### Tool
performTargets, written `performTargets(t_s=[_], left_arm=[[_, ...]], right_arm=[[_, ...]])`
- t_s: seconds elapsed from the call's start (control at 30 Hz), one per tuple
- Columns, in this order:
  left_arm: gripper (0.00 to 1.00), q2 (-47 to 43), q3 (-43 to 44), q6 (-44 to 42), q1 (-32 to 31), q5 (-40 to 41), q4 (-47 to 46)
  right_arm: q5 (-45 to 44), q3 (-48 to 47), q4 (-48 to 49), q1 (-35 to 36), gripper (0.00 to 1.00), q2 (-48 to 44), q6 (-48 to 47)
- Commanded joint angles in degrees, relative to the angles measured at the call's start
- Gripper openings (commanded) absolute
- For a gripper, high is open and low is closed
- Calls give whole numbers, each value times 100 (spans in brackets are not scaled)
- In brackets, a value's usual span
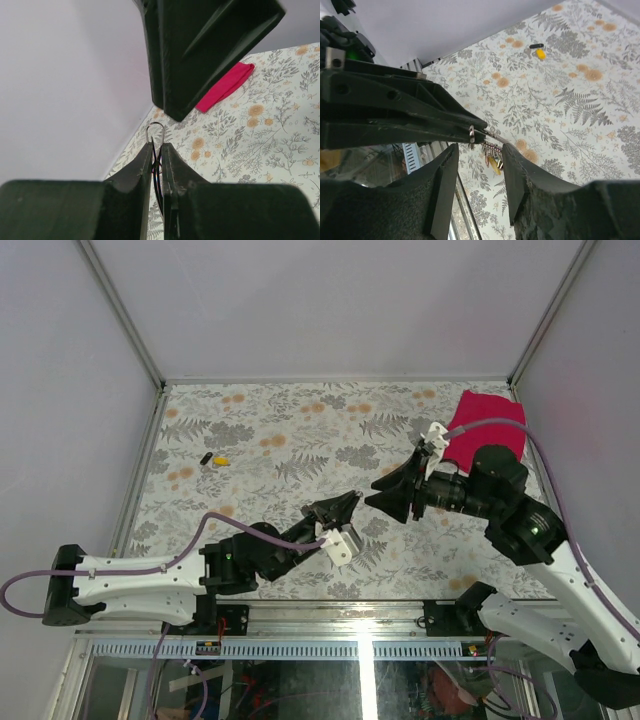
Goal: Put the keys on the keyring
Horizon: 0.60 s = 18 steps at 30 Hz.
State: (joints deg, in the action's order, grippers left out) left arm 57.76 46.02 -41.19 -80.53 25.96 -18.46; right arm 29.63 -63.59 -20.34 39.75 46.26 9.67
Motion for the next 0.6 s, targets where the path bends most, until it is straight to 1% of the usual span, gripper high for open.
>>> performTargets(t_s=[0.0, 0.23, 0.47, 0.57], left_arm=[[0, 35, 170, -34, 16, 3, -367], [0, 102, 222, -29, 14, -40, -330], [0, 125, 246, -20, 17, -57, -277], [0, 117, 245, -18, 14, -55, -273]], right_arm=[[179, -310, 23, 15, 47, 203, 80], [393, -285, 189, 16, 44, 327, 197], [460, -228, 300, 13, 39, 401, 252], [482, -197, 374, 15, 35, 441, 280]])
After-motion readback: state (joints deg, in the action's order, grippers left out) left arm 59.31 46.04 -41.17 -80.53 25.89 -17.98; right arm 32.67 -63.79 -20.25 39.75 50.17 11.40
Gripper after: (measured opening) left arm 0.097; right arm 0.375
